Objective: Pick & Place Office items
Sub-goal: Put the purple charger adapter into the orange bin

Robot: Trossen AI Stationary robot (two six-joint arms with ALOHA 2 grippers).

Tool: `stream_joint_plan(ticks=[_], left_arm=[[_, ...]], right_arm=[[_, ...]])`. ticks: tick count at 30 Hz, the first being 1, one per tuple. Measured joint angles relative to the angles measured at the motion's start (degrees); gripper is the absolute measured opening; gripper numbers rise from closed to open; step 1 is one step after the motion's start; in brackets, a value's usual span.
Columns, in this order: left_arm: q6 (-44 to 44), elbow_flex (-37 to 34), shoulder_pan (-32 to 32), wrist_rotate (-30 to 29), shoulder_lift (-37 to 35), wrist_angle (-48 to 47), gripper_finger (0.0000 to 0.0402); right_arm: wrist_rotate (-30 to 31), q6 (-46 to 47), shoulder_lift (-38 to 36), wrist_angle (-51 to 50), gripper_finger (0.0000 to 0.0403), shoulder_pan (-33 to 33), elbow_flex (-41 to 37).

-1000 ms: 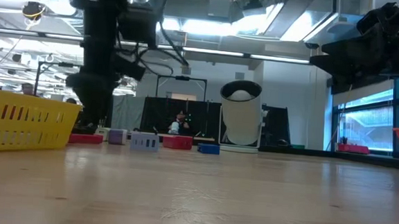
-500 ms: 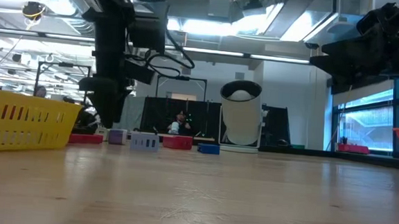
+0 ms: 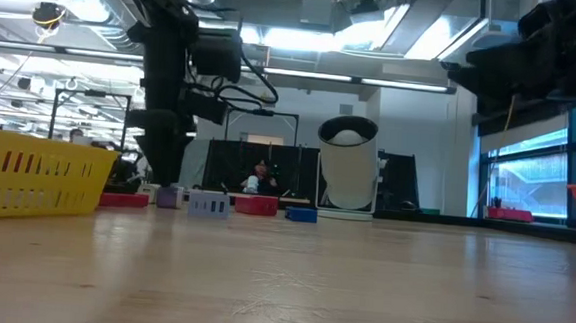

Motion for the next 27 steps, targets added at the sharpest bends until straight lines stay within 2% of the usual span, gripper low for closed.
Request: stream_joint_plan(ticks=[5, 16, 27], left_arm=[[1.09, 0.0, 1.55, 1.61, 2.04, 0.07, 0.0256], [2.58, 0.04, 1.91, 2.59, 6.56, 0.78, 0.0253], [4.22, 0.0, 1.89, 3.86, 6.67, 1.39, 0.0197]], right_arm=[[-3.49, 0.19, -0.02, 0.02, 0.021, 0.0, 0.83], [-3.55, 0.2, -0.02, 0.0, 0.021, 0.0, 1.04], [-3.56, 0.24, -0.02, -0.02, 0.021, 0.0, 1.04]])
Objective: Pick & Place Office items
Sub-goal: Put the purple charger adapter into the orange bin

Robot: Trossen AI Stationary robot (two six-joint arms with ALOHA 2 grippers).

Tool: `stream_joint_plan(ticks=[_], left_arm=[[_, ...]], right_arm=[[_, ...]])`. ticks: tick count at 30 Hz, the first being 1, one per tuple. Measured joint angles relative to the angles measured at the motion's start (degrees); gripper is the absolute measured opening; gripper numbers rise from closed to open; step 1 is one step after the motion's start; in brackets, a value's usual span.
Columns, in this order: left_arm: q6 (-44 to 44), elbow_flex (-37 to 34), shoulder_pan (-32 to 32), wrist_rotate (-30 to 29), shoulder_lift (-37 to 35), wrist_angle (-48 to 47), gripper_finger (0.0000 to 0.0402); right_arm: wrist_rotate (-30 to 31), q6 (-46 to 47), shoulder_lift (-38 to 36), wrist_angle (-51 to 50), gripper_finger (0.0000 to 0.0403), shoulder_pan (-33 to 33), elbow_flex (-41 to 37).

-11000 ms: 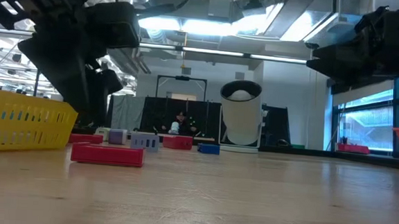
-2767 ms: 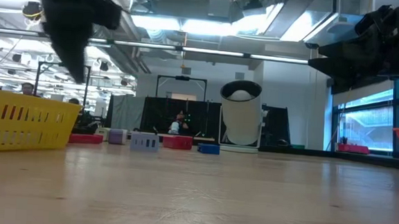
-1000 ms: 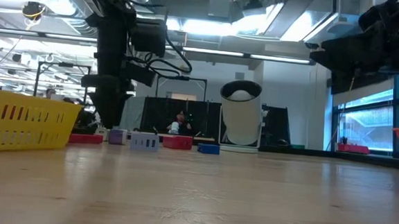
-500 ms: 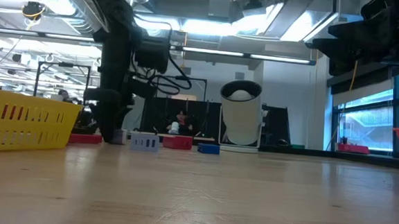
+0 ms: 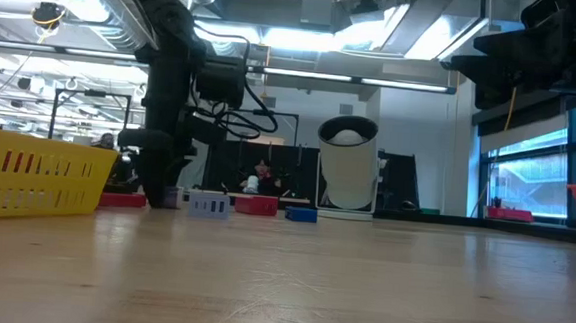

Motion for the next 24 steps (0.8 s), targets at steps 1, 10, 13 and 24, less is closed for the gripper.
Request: stream_joint_plan(ticks=[1, 10, 13, 24], left_arm=[[0.0, 0.0, 0.0, 0.32, 0.02, 0.0, 0.0191], [-0.04, -0.04, 0.03, 2.56, 0.07, 0.07, 0.0143], [-0.15, -0.04, 0.09, 3.21, 0.07, 0.2, 0.0141], [-2.96, 1.48, -0.02, 17.63, -2.79, -0.75, 0.0138]], right_arm=[[0.01, 0.0, 0.01, 0.0, 0.021, 0.01, 0.0], [0.01, 0.11, 0.0, -0.15, 0.021, 0.02, 0.0], [0.01, 0.11, 0.0, -0.29, 0.021, 0.0, 0.0], [9.13, -1.3, 0.06, -1.13, 0.021, 0.02, 0.02]])
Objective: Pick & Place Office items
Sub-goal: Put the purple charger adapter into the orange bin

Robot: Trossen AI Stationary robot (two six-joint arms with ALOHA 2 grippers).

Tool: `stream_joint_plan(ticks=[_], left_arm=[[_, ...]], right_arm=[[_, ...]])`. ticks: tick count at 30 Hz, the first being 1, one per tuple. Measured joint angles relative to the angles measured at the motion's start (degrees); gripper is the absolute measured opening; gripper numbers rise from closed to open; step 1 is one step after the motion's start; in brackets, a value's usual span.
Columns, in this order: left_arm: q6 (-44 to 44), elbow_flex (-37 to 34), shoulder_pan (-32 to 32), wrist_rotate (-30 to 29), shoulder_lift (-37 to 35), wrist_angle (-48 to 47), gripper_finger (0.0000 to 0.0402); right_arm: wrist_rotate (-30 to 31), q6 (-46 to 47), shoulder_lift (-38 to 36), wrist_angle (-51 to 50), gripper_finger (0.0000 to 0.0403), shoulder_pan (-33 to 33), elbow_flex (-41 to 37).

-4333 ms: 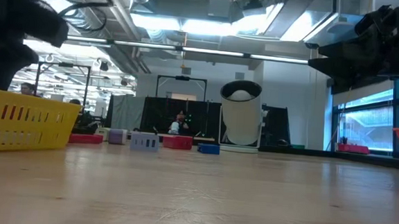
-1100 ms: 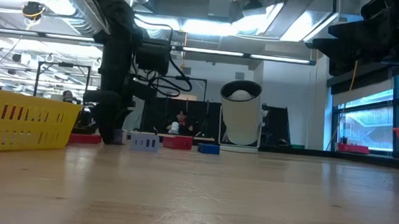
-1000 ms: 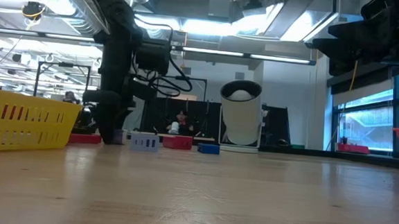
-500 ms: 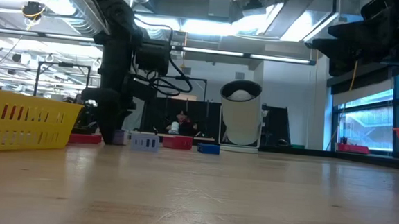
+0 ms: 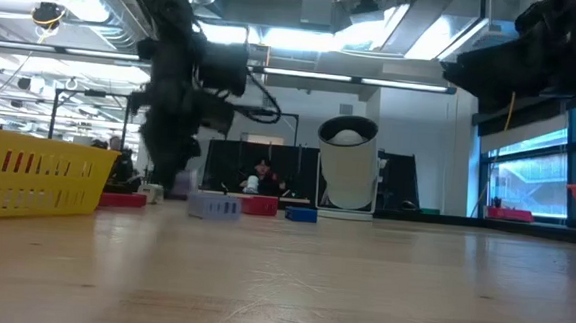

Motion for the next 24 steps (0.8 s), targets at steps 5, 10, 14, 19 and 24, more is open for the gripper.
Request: stream_joint_plan(ticks=[5, 10, 14, 19, 24], left_arm=[[-1.77, 3.69, -0.23, 8.31, -2.22, -0.43, 0.0138], [-2.13, 6.42, -0.16, 8.58, -3.89, -2.24, 0.0138], [-1.83, 7.9, -0.17, 16.62, -3.96, -1.15, 0.0137], [-2.29, 8.58, -0.08, 30.08, -3.96, 2.27, 0.0137], [-2.66, 9.14, 0.35, 38.26, -3.96, 3.33, 0.0137]], right_arm=[[3.22, -1.53, 0.51, -4.01, 0.021, -0.02, 3.51], [4.68, -3.17, 2.71, -12.88, 0.021, -0.01, 9.73], [4.31, -6.06, 6.54, -15.95, 0.021, -0.01, 14.69], [5.57, -12.23, 13.15, -20.81, 0.021, 0.0, 21.92], [9.64, -23.56, 21.96, -21.64, 0.021, -0.02, 28.3]])
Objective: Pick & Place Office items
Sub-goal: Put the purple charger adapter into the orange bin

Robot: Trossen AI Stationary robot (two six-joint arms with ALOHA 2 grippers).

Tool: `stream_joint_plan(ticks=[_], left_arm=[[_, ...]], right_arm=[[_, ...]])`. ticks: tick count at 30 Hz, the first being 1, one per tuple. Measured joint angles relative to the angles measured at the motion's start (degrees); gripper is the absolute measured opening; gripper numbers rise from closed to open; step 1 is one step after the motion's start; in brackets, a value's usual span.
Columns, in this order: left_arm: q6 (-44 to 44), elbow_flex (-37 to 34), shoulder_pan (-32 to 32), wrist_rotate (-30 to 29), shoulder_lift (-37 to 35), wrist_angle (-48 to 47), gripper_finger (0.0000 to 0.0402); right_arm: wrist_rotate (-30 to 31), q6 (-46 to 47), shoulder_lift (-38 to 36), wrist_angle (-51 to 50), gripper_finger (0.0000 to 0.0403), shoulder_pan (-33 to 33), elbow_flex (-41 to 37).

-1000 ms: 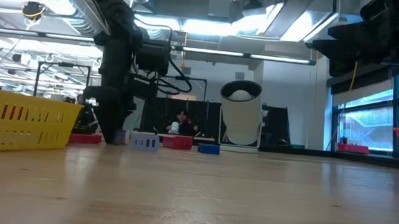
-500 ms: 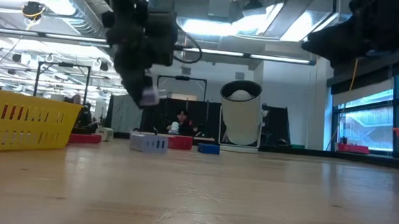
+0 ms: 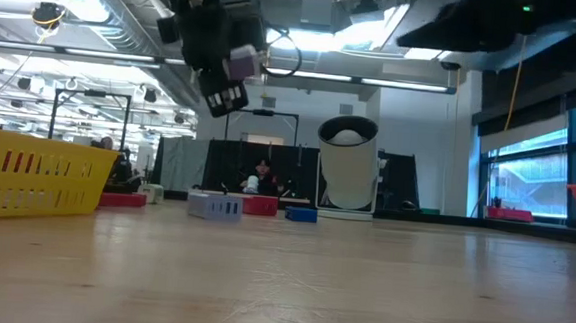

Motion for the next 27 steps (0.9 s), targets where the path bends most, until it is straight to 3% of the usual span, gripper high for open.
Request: stream_joint_plan(ticks=[7, 17, 24, 27], left_arm=[[-1.54, 0.0, -0.52, 9.14, 0.0, 5.56, 0.0137], [-2.08, 0.0, -0.92, 10.26, 0.0, 6.94, 0.0137], [-1.97, 0.0, -0.92, 12.41, 0.0, 6.9, 0.0137], [-1.96, 0.0, -0.92, 12.42, 0.0, 6.92, 0.0137]], right_arm=[[-0.71, -6.43, 13.3, 0.55, 0.0211, 0.02, 9.4], [-5.82, -0.29, 29.87, 1.39, 0.0263, 0.42, 23.85], [-16.24, 1.38, 35.39, 1.96, 0.0257, 1.14, 26.32], [-17.23, 2.32, 36.07, 3.43, 0.0254, 1.09, 26.38]])
